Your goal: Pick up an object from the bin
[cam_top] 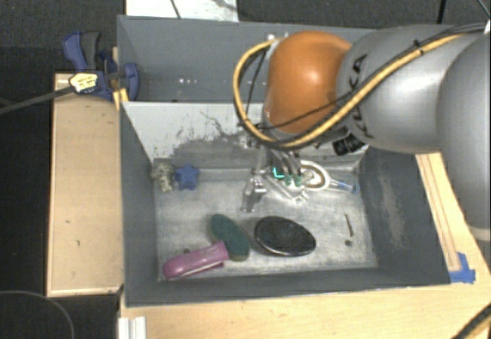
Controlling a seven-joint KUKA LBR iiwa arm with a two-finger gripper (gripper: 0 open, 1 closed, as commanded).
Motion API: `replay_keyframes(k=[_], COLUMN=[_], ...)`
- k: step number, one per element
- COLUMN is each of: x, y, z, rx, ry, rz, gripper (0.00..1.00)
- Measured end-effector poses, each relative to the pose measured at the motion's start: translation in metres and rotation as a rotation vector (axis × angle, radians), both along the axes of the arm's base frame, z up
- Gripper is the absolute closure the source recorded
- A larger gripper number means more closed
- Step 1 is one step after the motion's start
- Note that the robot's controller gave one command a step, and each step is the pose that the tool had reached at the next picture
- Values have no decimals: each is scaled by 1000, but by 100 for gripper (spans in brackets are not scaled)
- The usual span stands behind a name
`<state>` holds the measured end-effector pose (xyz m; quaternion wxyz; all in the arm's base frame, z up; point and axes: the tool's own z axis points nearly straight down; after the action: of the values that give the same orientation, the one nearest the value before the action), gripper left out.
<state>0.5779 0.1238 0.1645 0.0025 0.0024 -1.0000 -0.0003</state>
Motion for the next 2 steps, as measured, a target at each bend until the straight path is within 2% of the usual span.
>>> replay_keyframes(k=[1, 2], x=[-44, -45], y=[-25, -24], z=[-95, -92], rx=[2, 2], ry=[-11, -1], rz=[5, 5], gripper=[0, 100])
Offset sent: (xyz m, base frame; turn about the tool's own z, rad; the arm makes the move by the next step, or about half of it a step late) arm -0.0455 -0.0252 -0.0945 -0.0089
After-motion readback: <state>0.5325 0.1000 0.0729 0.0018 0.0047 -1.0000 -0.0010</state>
